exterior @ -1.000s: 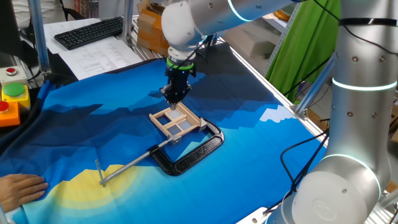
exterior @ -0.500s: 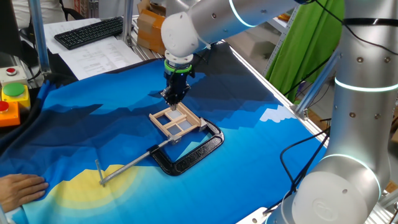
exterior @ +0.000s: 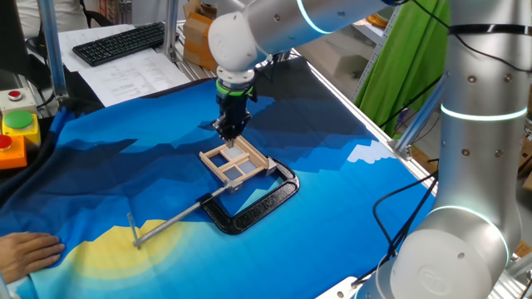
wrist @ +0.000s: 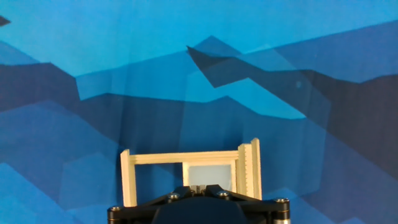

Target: Close a sliding window

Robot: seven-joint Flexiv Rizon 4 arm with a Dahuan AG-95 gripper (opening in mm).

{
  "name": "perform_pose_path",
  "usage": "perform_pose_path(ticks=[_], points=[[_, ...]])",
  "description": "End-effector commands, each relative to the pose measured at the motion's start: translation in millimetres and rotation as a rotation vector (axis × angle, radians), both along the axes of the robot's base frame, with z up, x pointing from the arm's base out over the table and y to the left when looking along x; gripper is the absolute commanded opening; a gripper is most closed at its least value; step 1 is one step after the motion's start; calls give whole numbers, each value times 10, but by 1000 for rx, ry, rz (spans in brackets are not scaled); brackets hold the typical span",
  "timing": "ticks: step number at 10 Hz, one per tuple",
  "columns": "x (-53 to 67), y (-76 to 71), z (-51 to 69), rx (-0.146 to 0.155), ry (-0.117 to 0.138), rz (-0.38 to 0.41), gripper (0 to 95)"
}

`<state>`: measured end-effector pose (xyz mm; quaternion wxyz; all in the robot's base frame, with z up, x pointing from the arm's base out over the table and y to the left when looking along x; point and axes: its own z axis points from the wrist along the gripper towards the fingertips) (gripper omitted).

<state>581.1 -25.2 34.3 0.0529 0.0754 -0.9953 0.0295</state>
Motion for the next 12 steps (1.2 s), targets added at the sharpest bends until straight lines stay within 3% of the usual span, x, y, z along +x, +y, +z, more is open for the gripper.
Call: perform_pose_path(ticks=[1,4,12], points=[[-18,4,-49,-5,1,10,0],[-2,-16,-138,-8,7,14,0],[-36,-1,-216,-10,9,1,0]])
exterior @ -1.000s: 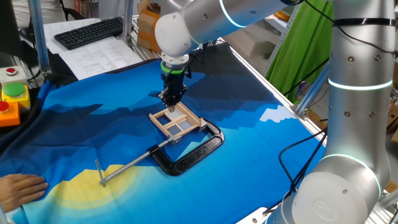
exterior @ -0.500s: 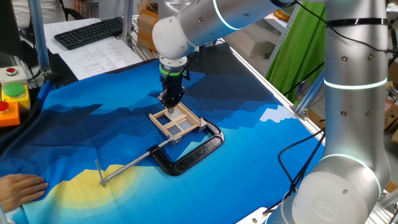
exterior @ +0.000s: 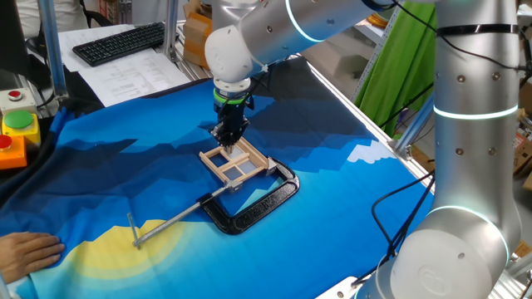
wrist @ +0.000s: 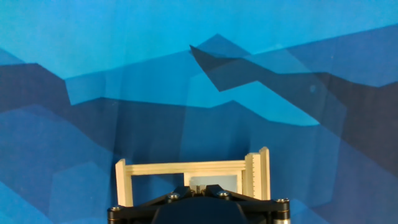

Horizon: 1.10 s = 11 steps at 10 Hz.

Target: Close a sliding window

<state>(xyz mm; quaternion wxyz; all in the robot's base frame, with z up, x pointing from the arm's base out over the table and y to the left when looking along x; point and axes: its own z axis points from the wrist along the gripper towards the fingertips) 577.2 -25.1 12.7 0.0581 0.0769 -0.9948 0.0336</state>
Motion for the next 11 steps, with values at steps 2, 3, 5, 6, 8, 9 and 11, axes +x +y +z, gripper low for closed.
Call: perform_pose_path(ticks=[2,3,5,6,8,9,11], points=[[1,-3,-6,-1,-1,-4,0],[-5,0,-14,-1,-1,-5,0],[-11,4,-26,-3,-1,-6,0],[-11,4,-26,-2,-2,-5,0],[-11,3,-24,-2,-2,-6,0],[-11,3,-24,-1,-1,-6,0],[-12,4,-25,0,0,-6,0]])
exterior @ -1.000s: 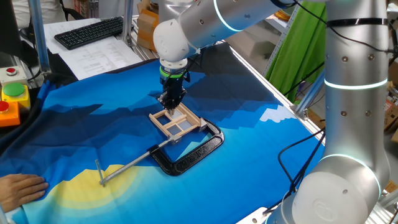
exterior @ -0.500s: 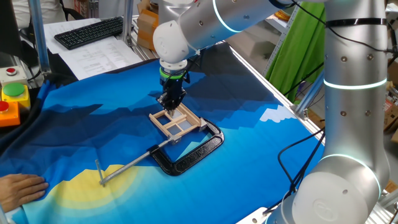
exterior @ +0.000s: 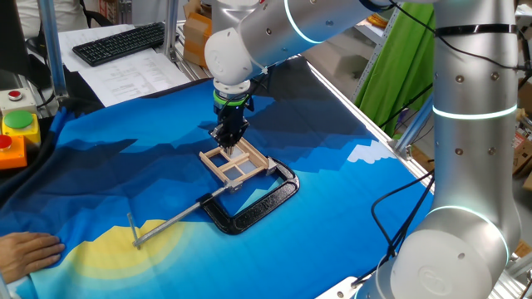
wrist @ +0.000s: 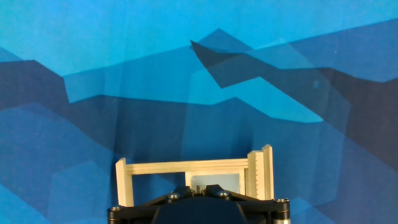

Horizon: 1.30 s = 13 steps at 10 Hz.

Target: Close a sliding window

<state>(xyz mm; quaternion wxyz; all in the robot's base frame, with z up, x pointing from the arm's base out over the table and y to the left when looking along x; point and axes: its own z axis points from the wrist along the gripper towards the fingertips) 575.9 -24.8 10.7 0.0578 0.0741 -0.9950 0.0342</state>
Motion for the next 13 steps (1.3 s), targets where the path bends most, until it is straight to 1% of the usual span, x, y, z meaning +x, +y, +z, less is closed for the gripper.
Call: perform_pose_path(ticks=[1,11,13], points=[[0,1,-6,2,1,0,0],[-20,51,0,3,5,-2,0],[-37,67,-15,2,4,-3,0]])
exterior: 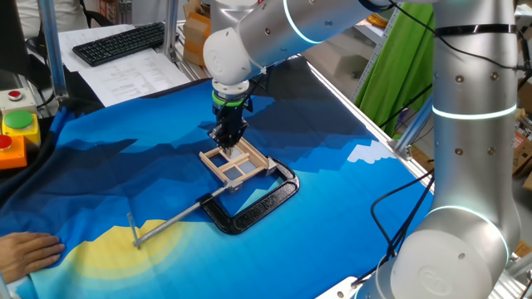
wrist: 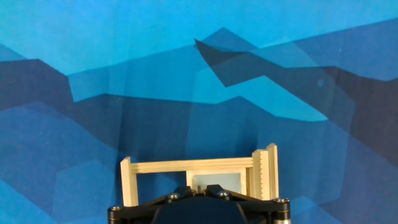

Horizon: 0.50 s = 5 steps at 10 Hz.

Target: Close a sliding window

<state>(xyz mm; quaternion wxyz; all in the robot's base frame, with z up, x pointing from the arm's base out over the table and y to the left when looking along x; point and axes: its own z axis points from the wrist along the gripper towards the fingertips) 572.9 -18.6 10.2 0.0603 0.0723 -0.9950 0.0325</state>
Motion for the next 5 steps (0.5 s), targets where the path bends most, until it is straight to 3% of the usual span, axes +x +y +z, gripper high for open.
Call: perform_pose_path(ticks=[1,5], points=[[-9,11,-8,-1,-1,1,0],[-30,58,-1,-1,-1,-4,0]])
